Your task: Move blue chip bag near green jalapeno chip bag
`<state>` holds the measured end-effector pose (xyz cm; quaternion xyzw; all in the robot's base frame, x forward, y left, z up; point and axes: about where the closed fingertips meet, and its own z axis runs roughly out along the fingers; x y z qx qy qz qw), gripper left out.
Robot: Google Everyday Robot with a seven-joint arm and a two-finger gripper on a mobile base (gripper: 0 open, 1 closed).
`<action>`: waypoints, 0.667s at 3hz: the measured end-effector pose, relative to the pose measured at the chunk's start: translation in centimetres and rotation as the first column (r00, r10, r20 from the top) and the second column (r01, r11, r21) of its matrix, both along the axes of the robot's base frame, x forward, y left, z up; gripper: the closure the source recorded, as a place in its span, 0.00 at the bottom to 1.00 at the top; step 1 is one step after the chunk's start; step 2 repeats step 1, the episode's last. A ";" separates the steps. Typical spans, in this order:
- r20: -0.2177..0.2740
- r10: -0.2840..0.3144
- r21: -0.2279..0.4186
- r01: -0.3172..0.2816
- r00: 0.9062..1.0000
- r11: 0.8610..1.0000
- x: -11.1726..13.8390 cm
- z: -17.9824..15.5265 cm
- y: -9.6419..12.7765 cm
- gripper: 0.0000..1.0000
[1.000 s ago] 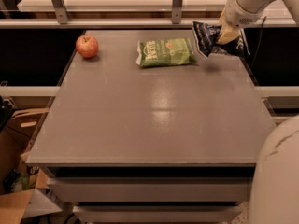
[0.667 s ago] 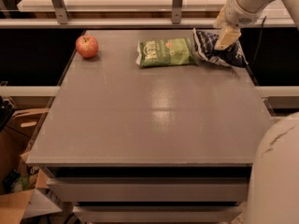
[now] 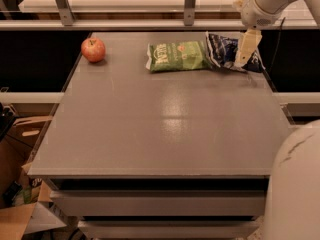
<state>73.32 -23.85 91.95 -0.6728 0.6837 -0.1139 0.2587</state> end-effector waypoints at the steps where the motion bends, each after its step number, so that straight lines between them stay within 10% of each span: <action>1: 0.012 0.022 0.015 -0.022 1.000 1.000 -0.2 0.4 0.1 0.00; 2: 0.012 0.022 0.015 -0.022 1.000 1.000 -0.2 0.4 0.1 0.00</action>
Offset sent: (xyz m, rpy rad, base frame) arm 0.0000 0.0000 0.0000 0.0000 0.0000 0.0000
